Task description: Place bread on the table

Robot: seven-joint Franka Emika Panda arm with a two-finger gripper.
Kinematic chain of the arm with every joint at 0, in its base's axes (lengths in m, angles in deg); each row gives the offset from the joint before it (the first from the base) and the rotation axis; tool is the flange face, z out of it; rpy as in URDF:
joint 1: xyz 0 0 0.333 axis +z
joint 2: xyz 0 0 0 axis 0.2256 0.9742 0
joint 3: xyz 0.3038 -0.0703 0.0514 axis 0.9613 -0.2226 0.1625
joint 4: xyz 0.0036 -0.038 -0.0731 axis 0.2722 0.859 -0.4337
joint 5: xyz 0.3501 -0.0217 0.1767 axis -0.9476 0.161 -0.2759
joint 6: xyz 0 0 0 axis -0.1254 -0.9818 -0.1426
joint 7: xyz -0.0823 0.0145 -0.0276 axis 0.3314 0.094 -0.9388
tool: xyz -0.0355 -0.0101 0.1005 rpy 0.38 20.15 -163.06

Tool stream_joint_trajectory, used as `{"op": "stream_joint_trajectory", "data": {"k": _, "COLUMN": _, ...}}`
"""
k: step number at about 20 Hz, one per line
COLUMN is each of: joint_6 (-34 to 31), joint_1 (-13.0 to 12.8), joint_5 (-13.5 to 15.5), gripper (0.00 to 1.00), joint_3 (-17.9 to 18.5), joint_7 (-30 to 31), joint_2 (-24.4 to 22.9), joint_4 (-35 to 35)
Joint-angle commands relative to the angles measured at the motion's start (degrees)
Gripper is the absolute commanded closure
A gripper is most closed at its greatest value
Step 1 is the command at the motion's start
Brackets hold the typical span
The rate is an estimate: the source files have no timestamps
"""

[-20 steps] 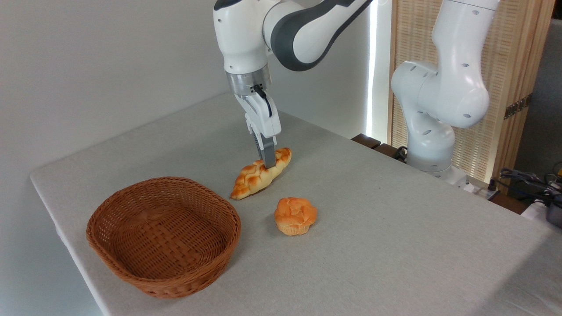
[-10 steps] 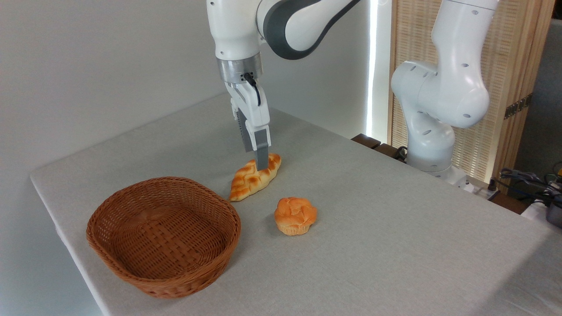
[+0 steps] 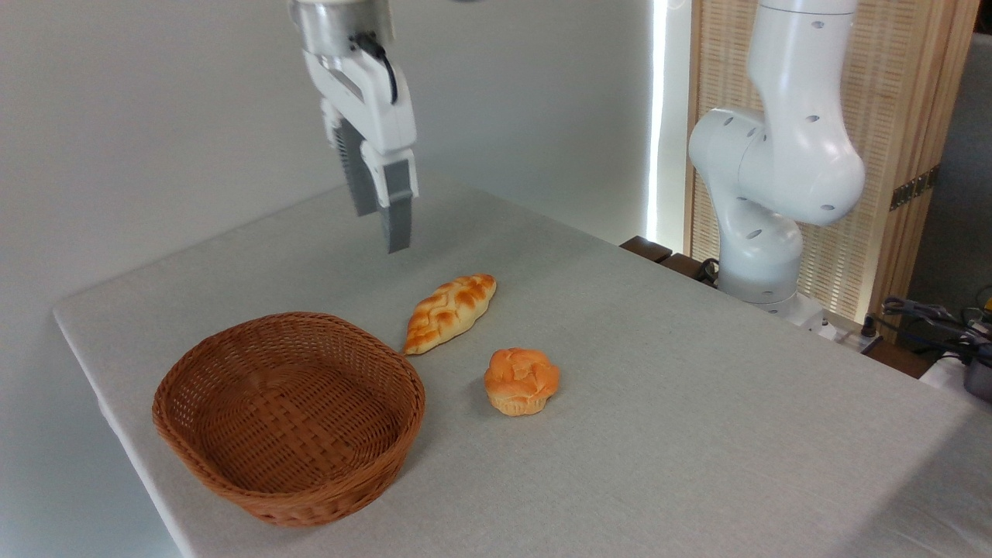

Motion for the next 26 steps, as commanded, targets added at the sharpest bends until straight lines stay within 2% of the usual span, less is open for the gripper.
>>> {"op": "stream_joint_trajectory", "data": {"k": 1, "joint_6": -5.61, "joint_1": 4.38, "joint_5": -0.60, "gripper": 0.00, "joint_3": 0.11, "joint_7": 1.49, "joint_2": 5.38, "joint_4": -10.57}}
{"op": "stream_joint_trajectory", "data": {"k": 5, "joint_6": -8.95, "joint_1": 5.62, "joint_5": -0.78, "gripper": 0.00, "joint_3": 0.29, "joint_7": 1.40, "joint_2": 7.49, "joint_4": -14.62}}
{"op": "stream_joint_trajectory", "data": {"k": 9, "joint_6": -9.83, "joint_1": 5.54, "joint_5": -2.71, "gripper": 0.00, "joint_3": 0.90, "joint_7": 1.05, "joint_2": 8.11, "joint_4": -15.95}}
{"op": "stream_joint_trajectory", "data": {"k": 12, "joint_6": -9.83, "joint_1": 4.75, "joint_5": -2.71, "gripper": 0.00, "joint_3": 3.36, "joint_7": 1.05, "joint_2": 7.76, "joint_4": -15.86}}
{"op": "stream_joint_trajectory", "data": {"k": 19, "joint_6": -9.83, "joint_1": 4.22, "joint_5": -4.38, "gripper": 0.00, "joint_3": 3.54, "joint_7": 0.88, "joint_2": 7.59, "joint_4": -15.51}}
{"op": "stream_joint_trajectory", "data": {"k": 23, "joint_6": -9.83, "joint_1": 2.11, "joint_5": -4.38, "gripper": 0.00, "joint_3": 6.43, "joint_7": 0.70, "joint_2": 7.58, "joint_4": -15.16}}
{"op": "stream_joint_trajectory", "data": {"k": 26, "joint_6": -9.83, "joint_1": 2.19, "joint_5": -4.38, "gripper": 0.00, "joint_3": 6.53, "joint_7": 0.70, "joint_2": 7.76, "joint_4": -15.16}}
